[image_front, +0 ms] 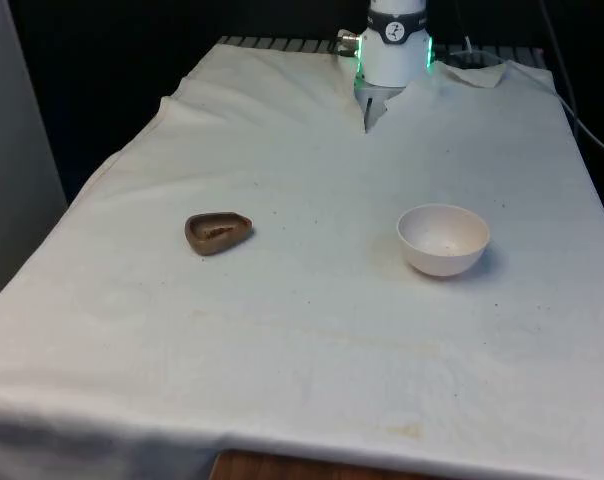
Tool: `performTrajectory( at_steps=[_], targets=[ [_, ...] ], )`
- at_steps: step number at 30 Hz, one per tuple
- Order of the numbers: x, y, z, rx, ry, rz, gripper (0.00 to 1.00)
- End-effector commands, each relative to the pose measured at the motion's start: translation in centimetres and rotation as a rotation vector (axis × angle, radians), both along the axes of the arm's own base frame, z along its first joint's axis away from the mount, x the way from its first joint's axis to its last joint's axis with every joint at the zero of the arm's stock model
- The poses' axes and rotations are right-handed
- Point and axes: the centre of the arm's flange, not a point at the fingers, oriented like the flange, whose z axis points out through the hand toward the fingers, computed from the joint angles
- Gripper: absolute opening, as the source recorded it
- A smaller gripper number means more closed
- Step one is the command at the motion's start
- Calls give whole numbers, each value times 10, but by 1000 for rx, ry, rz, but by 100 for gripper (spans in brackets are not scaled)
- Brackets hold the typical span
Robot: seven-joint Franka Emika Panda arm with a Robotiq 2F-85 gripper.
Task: Pour the coffee beans from the cup into the bowl.
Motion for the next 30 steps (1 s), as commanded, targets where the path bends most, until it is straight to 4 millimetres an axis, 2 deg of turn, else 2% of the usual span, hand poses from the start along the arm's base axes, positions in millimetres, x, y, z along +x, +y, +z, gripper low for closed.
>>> performTrajectory(
  at_steps=[1,8,18,30],
  targets=[
    [4,-2,-2,2,0,1,100],
    [12,-7,-13,0,-8,6,100],
    [12,-11,-27,-12,-16,32,100],
    [4,-38,-39,-18,-55,89,100]
  ],
)
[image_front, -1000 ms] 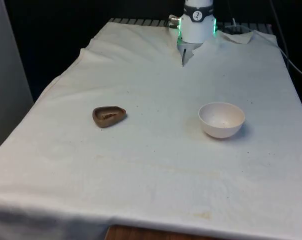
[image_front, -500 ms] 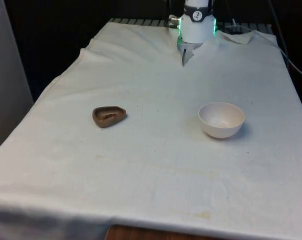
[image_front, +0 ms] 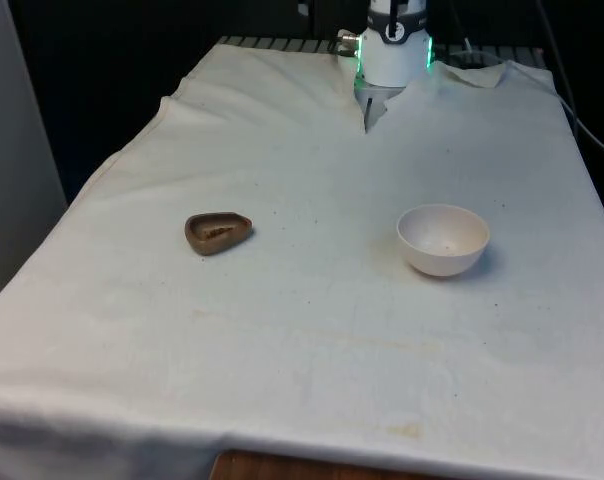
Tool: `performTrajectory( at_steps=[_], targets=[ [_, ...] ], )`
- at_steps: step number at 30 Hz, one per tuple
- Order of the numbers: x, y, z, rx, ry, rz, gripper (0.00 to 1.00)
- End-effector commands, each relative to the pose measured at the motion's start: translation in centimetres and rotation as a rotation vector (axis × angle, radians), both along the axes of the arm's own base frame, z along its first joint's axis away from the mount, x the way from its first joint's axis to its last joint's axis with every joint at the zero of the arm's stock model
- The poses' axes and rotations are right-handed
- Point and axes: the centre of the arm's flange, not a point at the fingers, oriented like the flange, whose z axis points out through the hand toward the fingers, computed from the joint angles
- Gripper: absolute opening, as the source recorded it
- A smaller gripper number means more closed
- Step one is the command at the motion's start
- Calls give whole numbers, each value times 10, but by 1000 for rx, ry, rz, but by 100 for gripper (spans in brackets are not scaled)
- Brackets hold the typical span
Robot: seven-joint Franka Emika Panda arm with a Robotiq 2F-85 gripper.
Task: Pour the coffee beans from the cup into the bowl.
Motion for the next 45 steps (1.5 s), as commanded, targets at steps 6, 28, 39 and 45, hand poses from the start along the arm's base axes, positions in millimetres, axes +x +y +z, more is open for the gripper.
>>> performTrajectory(
  at_steps=[6,28,39,45],
  targets=[
    [-4,-17,-5,-1,-12,39,100],
    [-8,-61,-27,-9,-14,148,100],
    [0,-77,-47,-20,-9,198,100],
    [9,-82,-60,-28,-7,227,100]
  ],
)
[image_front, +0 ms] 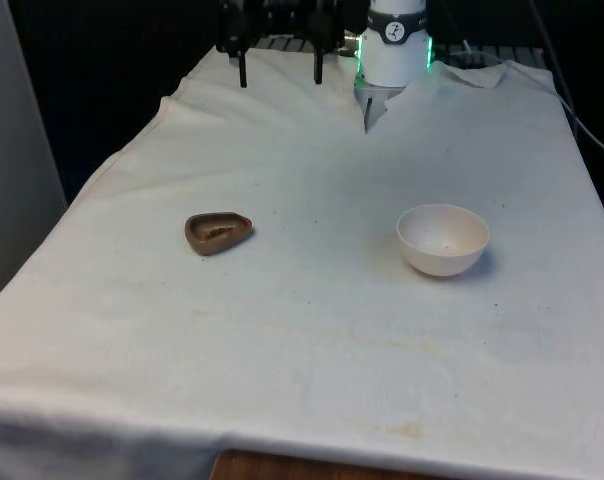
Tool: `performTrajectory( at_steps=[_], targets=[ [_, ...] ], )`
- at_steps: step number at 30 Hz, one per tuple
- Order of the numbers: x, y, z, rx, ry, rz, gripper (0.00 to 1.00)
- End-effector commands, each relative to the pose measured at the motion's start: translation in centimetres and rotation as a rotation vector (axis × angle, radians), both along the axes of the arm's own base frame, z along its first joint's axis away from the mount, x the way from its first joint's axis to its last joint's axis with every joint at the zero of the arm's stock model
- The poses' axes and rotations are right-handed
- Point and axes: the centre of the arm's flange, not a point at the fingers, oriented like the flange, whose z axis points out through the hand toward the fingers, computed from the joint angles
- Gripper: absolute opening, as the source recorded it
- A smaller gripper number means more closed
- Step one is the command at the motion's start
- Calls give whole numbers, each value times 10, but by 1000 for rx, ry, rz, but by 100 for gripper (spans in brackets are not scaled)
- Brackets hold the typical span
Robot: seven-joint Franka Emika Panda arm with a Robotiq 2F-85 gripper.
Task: Pour the coffee beans from the cup into the bowl.
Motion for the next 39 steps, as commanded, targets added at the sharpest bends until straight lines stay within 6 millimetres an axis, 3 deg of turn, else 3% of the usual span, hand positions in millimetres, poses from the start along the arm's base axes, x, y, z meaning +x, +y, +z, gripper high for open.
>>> performTrajectory(
  at_steps=[1,14,39],
  targets=[
    [4,-2,-5,-2,1,6,100],
    [34,-22,-31,-17,-17,28,100],
    [31,-69,-72,-33,-46,143,100]
  ],
)
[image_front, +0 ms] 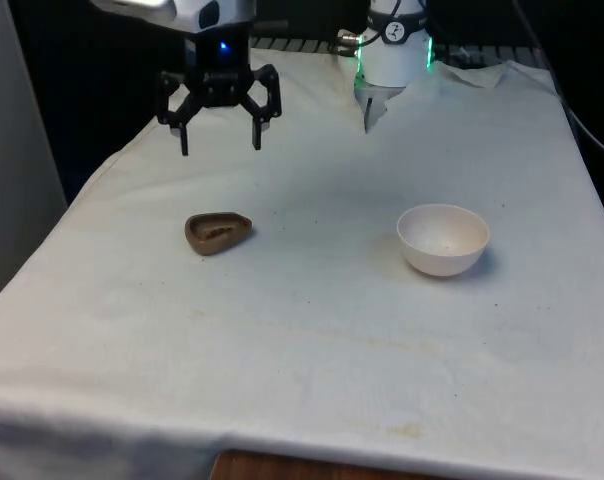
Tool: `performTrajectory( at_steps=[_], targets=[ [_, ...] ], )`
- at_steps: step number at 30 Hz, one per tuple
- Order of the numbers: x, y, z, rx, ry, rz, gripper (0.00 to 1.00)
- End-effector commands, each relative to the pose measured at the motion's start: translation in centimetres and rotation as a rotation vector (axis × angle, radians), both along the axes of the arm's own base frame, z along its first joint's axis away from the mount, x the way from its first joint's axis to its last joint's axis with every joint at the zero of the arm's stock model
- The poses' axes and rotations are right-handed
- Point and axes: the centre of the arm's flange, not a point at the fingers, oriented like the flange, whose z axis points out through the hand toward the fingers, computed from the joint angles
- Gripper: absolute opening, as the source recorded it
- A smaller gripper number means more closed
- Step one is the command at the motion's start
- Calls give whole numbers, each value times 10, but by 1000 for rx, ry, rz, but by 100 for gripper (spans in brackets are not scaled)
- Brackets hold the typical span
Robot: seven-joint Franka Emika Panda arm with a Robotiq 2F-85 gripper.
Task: Pour the coffee beans from the cup into the bowl.
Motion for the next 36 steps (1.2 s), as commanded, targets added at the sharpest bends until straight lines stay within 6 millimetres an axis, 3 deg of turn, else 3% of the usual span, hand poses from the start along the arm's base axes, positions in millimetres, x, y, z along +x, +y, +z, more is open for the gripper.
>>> performTrajectory(
  at_steps=[1,14,28,36],
  targets=[
    [0,-6,-4,2,-7,10,100],
    [-5,-33,-17,0,-29,57,100],
    [-1,-45,-57,-1,-44,158,100],
    [10,-56,-69,2,-42,184,100]
  ],
)
